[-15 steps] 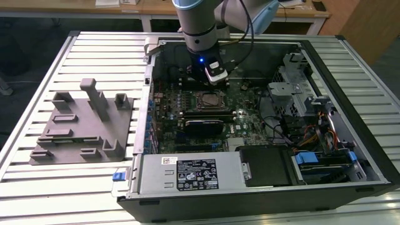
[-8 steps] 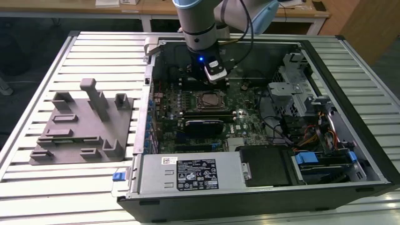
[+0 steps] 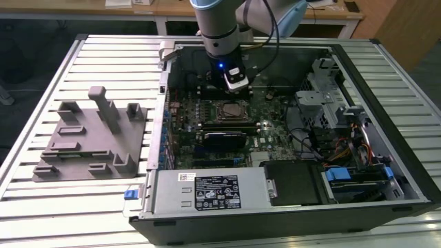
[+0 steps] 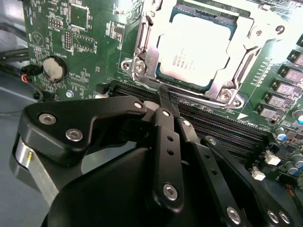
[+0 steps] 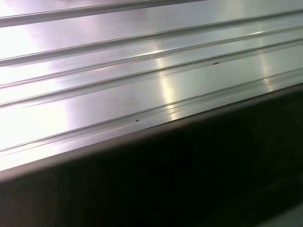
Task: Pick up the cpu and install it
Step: 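Install the first cpu locking lever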
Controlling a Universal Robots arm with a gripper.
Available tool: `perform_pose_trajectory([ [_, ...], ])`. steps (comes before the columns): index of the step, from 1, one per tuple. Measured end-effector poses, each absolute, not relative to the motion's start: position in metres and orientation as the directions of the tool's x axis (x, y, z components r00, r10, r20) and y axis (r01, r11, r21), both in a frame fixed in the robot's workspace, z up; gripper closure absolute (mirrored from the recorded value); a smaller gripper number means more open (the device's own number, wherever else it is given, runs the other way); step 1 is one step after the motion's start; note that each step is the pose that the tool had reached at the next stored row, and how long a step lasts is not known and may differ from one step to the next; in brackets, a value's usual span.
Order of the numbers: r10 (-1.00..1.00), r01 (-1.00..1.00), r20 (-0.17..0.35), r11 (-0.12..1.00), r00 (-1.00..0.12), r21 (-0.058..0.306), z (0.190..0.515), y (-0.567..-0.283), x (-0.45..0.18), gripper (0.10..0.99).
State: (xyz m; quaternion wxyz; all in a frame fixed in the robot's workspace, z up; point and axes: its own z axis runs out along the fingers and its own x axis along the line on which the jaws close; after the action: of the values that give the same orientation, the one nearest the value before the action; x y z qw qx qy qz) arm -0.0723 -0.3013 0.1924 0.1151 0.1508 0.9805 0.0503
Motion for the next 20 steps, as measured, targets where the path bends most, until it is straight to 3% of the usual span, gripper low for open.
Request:
perform_pose_trajectory([
  [14,0.311,0.288,-0.210,0.948,-0.927,0.135,0.1908,-0.3022,-0.0661,0.980],
  [20,0.315,0.288,-0.204,0.945,-0.927,0.154,0.1908,-0.3059,-0.0654,0.980],
])
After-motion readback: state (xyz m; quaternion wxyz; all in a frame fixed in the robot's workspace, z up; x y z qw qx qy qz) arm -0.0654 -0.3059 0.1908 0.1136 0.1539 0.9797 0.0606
